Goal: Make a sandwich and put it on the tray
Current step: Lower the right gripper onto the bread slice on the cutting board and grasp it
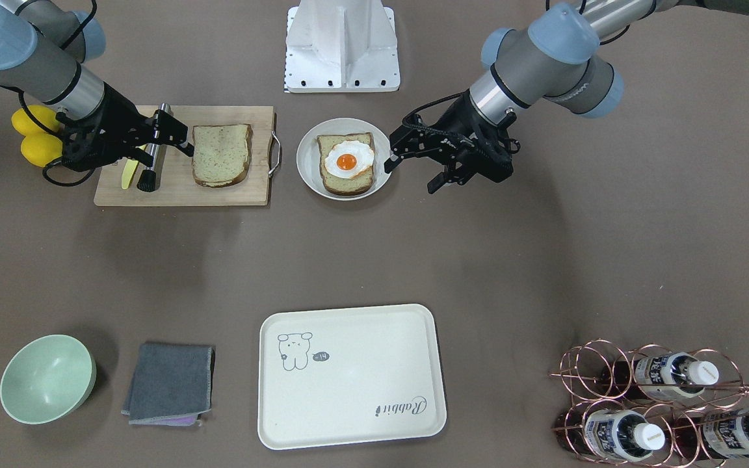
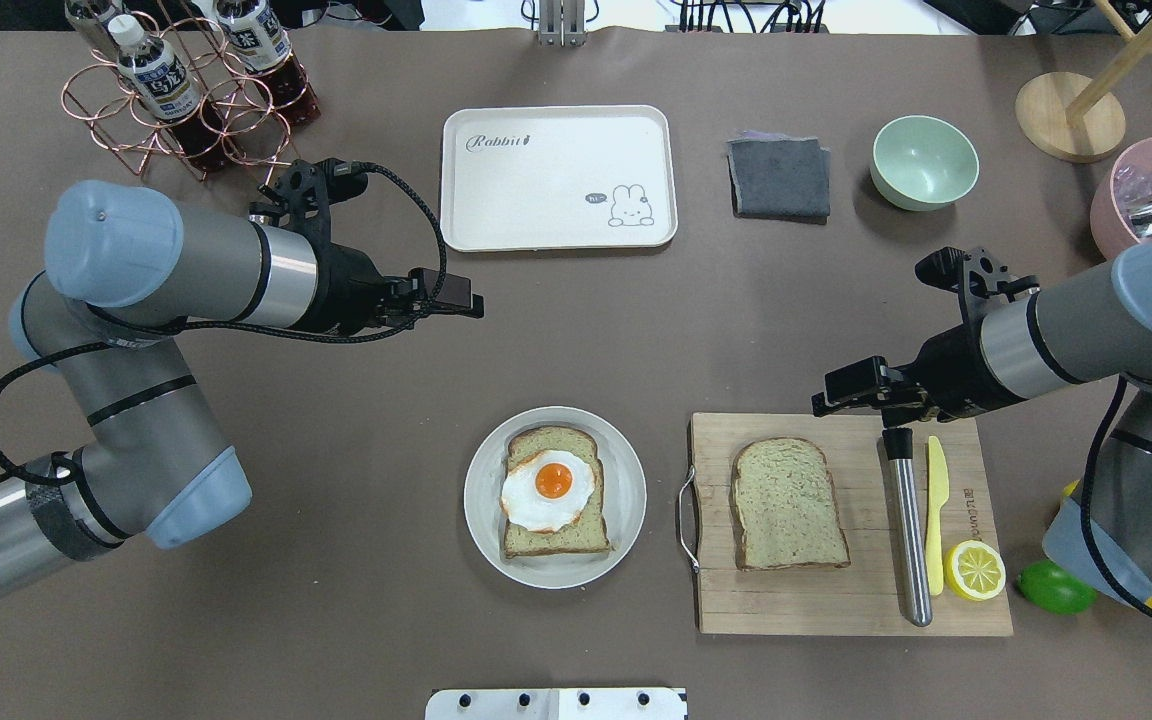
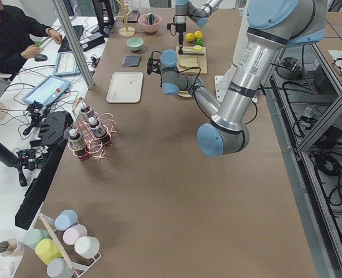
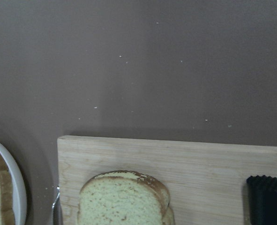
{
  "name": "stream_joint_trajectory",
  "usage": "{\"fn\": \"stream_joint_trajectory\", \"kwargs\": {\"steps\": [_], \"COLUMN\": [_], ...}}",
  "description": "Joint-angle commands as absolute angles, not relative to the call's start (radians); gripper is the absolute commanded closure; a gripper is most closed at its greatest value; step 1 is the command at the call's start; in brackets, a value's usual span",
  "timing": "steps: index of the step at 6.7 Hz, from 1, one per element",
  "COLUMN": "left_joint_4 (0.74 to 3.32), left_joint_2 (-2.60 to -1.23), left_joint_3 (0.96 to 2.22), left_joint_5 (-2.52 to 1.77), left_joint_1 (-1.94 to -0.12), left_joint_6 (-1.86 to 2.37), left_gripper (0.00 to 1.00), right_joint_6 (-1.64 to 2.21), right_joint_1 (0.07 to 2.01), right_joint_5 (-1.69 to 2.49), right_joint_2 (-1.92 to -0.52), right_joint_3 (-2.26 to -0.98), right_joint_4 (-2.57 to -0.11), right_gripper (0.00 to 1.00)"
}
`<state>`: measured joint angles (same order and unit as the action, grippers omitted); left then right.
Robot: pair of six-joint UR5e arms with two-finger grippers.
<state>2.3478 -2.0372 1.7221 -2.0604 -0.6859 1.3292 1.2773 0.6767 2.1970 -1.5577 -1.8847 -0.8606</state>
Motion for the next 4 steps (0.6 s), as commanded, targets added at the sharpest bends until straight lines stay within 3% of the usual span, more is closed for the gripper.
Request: {"fn": "stream_joint_trajectory", "kwargs": {"steps": [1,3,4], "left_joint_4": [2.345,2.344,2.344], "left_joint_2": [-2.034,-2.033,-2.033], "left_joint_3": [1.717,1.71,1.71], "left_joint_5": [-2.069,-2.066,-2.066], "left_joint_1": [-0.724,-0.723,-0.723], "left_joint_6": [1.261,1.246,1.246], "left_gripper": [0.02,0.02,0.02], "right_joint_6": [1.279,1.295,1.299], "right_joint_1": [0.558,0.529,0.52], "right_joint_5": [2.044,2.026,2.028], "right_joint_2": [-1.563,-1.562,-1.56], "right_joint_3": [-1.873,-1.871,-1.873], "right_joint_4": [-0.859,-0.856,-0.851], "right_gripper": [0.0,0.01,0.09]}}
